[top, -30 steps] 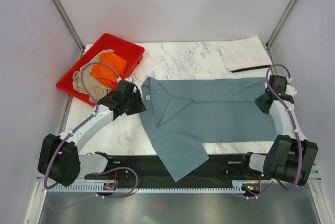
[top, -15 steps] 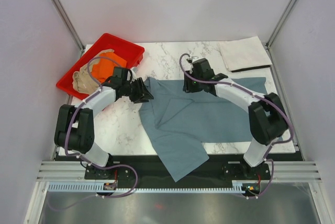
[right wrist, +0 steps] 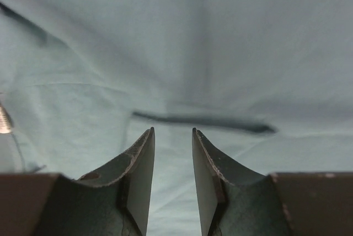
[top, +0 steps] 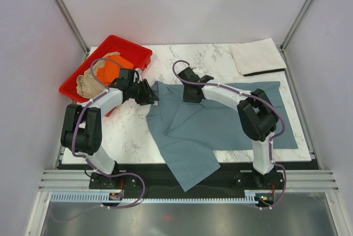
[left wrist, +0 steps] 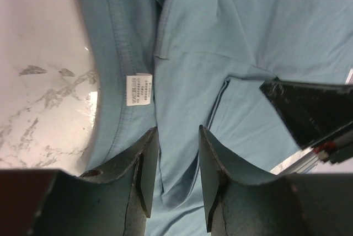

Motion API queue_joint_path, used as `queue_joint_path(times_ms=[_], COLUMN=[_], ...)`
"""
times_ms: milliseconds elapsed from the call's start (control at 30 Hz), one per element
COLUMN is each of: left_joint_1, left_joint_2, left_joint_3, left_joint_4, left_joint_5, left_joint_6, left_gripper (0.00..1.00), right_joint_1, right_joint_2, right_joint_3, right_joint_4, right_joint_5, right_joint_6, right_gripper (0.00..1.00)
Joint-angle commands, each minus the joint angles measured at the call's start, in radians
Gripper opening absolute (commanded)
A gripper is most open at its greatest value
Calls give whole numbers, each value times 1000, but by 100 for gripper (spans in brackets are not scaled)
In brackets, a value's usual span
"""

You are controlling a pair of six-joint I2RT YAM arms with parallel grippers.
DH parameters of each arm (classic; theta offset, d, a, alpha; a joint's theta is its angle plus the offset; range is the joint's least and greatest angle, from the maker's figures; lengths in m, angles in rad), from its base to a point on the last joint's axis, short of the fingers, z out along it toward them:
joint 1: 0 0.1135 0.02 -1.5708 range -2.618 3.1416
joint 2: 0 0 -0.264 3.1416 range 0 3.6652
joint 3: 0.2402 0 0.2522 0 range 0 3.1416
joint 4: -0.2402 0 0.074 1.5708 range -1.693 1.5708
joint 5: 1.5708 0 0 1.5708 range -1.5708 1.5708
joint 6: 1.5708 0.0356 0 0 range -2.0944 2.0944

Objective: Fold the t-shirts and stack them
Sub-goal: Fold the tshirt

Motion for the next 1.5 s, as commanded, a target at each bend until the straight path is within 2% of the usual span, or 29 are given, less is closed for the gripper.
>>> queue_joint_path(times_ms=[0, 133, 367, 733, 867, 1367, 1433, 1467], left_joint_1=[24, 22, 30, 33, 33, 33, 31, 31], left_joint_2=[-1, 4, -13, 56, 65, 90, 85, 83], left_joint_3=[24, 13, -45, -35, -42, -29, -22, -18], left_joint_4=[34, 37, 36, 34, 31, -13, -25, -31], left_joint_5=[-32, -22, -75, -135, -195, -282, -287, -284], left_joint_6=[-47, -45, -67, -50, -33, 2, 4, 9], left_gripper=[42, 43, 41, 28, 28, 22, 21, 21], right_joint_1=[58, 129, 213, 317, 334, 342, 342, 340], right_joint_2=[54, 80, 74, 77, 82, 82, 79, 77], right_joint_3=[123, 166, 148, 140, 137, 76, 68, 66], right_joint_4=[-185, -251, -291, -289, -282, -246, -242, -239], right_joint_5=[147, 137, 74, 54, 74, 38, 41, 43], right_joint_6=[251, 376, 485, 543, 557, 563, 562, 562], right_gripper=[41, 40, 40, 40, 40, 38, 36, 30])
